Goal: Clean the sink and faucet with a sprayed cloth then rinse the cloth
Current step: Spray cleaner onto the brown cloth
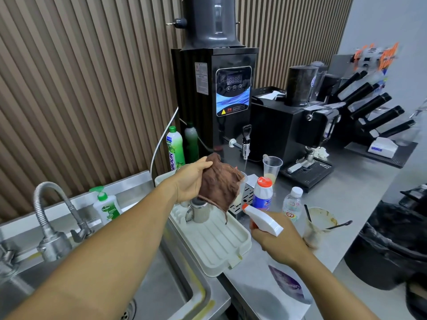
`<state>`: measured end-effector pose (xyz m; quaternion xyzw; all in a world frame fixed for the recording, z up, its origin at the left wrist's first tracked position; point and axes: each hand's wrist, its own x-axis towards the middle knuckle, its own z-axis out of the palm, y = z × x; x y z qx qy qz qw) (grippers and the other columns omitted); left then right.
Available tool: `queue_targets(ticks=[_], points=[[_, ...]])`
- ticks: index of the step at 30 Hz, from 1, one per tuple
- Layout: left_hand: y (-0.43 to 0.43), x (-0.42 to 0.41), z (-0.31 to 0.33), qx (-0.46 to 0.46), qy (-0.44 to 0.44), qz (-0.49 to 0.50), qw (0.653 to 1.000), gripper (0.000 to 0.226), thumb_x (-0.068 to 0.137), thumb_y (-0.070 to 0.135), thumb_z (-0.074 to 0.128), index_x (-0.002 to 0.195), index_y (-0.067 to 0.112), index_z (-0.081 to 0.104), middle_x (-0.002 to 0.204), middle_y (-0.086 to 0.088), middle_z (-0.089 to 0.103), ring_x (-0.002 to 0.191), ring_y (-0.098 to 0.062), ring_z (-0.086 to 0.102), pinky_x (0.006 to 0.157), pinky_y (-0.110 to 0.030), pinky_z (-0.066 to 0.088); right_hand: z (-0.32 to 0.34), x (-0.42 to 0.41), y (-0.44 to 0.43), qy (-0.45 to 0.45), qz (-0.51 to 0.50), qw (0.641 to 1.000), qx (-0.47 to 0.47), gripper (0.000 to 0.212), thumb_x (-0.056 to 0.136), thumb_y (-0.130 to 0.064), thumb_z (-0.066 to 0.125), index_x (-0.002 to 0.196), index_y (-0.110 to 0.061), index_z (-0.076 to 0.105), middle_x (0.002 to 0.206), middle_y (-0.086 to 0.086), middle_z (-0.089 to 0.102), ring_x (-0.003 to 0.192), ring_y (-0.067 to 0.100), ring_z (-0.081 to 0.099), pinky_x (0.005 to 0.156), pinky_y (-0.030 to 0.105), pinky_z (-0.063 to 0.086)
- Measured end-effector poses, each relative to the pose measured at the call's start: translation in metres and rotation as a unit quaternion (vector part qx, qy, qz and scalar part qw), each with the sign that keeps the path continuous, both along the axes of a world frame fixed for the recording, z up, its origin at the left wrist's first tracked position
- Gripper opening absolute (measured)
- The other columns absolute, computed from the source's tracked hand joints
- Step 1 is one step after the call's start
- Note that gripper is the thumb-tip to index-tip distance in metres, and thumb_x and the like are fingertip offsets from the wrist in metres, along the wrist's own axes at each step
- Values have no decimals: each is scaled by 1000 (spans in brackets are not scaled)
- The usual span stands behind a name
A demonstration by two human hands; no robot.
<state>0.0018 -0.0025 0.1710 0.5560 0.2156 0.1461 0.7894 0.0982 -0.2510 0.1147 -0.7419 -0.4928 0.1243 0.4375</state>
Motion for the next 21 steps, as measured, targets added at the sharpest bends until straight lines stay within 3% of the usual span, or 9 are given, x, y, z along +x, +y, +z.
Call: queue_targets(ticks=[6, 10, 14, 21], points=[[-1, 1, -2, 2, 5, -6, 1000, 40, 109, 20, 37, 148, 19, 43, 140, -14, 61, 118, -29, 63, 96, -44, 53, 4, 1, 3, 26, -36, 999, 21, 2, 71, -21, 57, 71, -20, 56, 64, 1, 57, 59, 23, 51, 58, 46, 50], [0, 1, -8, -4, 23, -12, 1000, 51, 108, 22, 40, 157, 24, 29, 142, -9, 61, 127, -28, 60, 97, -44, 54, 15, 3, 9, 38, -62, 996, 57, 5, 69, -18, 55, 66, -17, 51, 55, -4, 50, 54, 16, 43, 54, 36, 40], [-6, -1, -9, 6, 18, -23, 1000, 38, 109, 20, 37, 145, 20, 46, 143, -14, 58, 121, -29, 61, 102, -45, 50, 22, 2, 17, 37, -88, 993, 69, 8, 73, -13, 59, 68, -10, 54, 62, 9, 55, 61, 35, 53, 58, 48, 47], [-5, -4, -7, -5, 9, -27, 1000, 37, 109, 21, 38, 144, 22, 48, 137, -12, 63, 115, -26, 66, 95, -43, 55, 22, -13, 29, 19, -49, 997, 64, 8, 69, -19, 55, 66, -13, 51, 61, 7, 53, 59, 30, 50, 57, 46, 46]])
